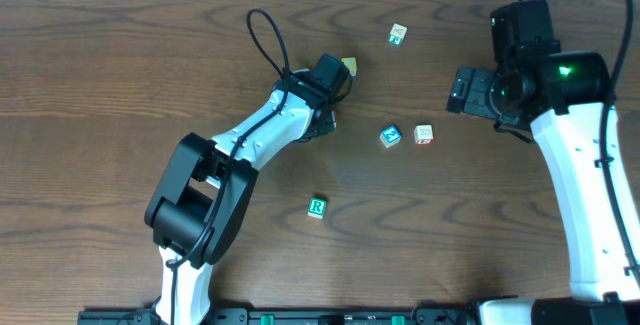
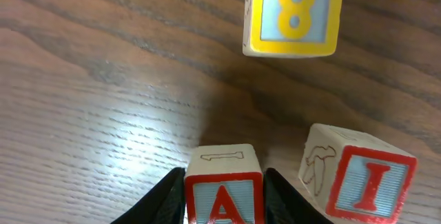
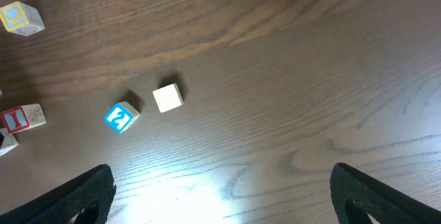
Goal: Spell out Ai2
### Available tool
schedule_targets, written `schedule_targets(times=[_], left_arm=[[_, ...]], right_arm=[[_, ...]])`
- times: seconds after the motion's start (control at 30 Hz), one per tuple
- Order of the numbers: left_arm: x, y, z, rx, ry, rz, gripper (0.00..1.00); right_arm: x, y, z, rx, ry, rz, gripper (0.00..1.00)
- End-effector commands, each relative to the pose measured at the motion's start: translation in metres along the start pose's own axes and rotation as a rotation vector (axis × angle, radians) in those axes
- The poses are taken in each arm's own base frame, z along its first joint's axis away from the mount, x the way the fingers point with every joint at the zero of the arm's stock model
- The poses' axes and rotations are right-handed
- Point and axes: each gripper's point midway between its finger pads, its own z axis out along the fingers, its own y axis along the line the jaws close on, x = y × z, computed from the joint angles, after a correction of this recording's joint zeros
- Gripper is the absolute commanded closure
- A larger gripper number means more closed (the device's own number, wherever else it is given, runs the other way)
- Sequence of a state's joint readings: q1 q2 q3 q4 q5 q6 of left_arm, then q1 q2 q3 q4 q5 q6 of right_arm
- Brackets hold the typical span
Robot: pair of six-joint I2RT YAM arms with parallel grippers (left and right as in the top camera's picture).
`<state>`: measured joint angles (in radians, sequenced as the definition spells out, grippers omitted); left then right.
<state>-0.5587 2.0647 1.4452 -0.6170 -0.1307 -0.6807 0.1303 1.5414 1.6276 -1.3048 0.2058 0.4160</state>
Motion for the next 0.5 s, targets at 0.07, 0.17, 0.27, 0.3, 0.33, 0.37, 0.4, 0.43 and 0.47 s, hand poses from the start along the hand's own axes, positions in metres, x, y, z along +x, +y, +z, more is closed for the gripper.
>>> schedule_targets(times=[0.07,0.17,0.27,0.3,0.33,0.37,0.4,0.43,0.47], left_arm=[[-0.004,0.008,0.0,-0.015,-0.002,0.017,0.65],[-0.004,0.008,0.0,-0.008,0.004,0.013,0.71],[-0.006,0.008,0.001,-0.005,-0.003,0.008,0.71],[-0.008,0.009,0.001,-0.004,-0.005,0.006,0.71],[-0.01,0.008,0.001,0.002,-0.011,0.013,0.7],[-0.013,0.006,0.001,0.013,-0.021,0.039,0.69],[-0.015,0.003,0.001,0.026,-0.029,0.07,0.68],[-0.016,0.0,0.001,0.041,-0.033,0.101,0.67],[-0.018,-0.002,0.001,0.047,-0.041,0.122,0.68]], right_arm=[[-0.002,-0.004,-0.006,0.003,-0.019,0.0,0.01],[-0.002,-0.004,-0.006,0.002,-0.019,0.0,0.01],[-0.002,-0.004,-0.006,0.003,-0.019,0.0,0.01],[-0.002,-0.004,-0.006,0.003,-0.019,0.0,0.01],[-0.002,-0.004,-0.006,0.003,-0.019,0.0,0.01],[-0.002,-0.004,-0.006,0.002,-0.019,0.0,0.01],[-0.002,-0.004,-0.006,0.002,-0.019,0.0,0.01],[-0.002,-0.004,-0.006,0.002,-0.02,0.0,0.01],[-0.002,-0.004,-0.006,0.001,-0.021,0.0,0.01]])
